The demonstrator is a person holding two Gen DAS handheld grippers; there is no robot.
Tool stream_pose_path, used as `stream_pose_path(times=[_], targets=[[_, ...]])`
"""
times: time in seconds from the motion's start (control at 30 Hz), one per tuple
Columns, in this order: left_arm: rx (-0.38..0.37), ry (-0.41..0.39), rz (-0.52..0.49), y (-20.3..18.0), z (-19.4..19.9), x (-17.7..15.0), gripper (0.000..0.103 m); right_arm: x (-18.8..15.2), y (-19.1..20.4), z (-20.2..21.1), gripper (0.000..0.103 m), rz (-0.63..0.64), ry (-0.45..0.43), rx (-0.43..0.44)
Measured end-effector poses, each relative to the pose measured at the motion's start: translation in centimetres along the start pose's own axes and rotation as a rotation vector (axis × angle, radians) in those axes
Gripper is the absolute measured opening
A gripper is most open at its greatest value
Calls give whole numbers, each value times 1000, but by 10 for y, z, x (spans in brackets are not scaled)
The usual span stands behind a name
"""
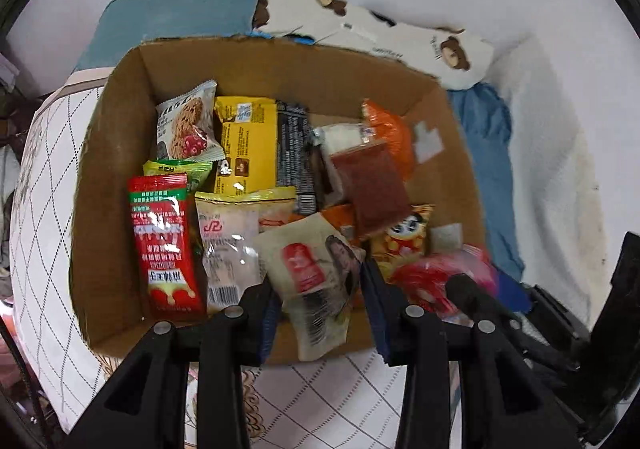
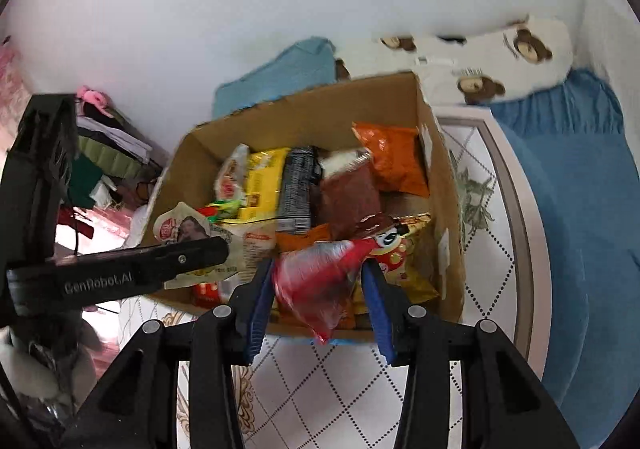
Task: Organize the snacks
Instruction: 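Carry both packets into the box and open both tools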
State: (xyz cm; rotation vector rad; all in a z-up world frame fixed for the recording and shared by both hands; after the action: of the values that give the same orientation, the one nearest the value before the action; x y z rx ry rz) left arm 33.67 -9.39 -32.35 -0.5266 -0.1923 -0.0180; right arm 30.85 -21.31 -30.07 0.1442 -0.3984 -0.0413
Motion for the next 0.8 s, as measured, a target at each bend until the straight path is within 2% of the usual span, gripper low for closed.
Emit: stream_pose_path(times=[0.03, 0.07, 0.1, 0.13, 0.2, 0.3, 0.4, 0.53, 0.8], targets=[[9, 9, 7, 3, -4, 1, 38, 3, -2, -7, 59, -8, 29, 1], [18, 13, 11, 5, -6, 1, 41, 5, -4, -13, 73, -20, 49, 4], [37, 15, 14, 8, -8, 2, 51, 5, -7, -18, 84, -23, 65, -3], [52, 12, 17, 9, -9, 4, 70, 7, -11, -22, 86, -19, 75, -27], [97, 5, 11, 16, -12, 4, 89, 6, -16, -26, 91, -8, 79, -68], [139, 5, 7, 25, -15, 0, 92, 7, -25, -28, 97, 11, 79, -132], [176, 0, 11, 34, -15, -4, 95, 8, -31, -30, 98, 42, 68, -215], [209, -25, 8, 41, -14, -5, 101, 8, -33, -35, 99, 65, 63, -272], [238, -71, -1, 44, 1, -2, 102, 5, -33, -34, 99, 78, 49, -316]])
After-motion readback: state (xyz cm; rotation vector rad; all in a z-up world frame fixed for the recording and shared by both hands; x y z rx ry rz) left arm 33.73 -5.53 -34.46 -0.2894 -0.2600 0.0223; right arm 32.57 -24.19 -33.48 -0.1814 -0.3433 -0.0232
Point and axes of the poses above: each gripper's, at about its wrist camera, not at the fingertips, and z roughly against the way its jaws point, y to its left, x to its top, the point moved 9 cm from there along -z, roughly the way its jaws point, and after that the axes turned 14 degrees about -x, right-handed, at the moved point
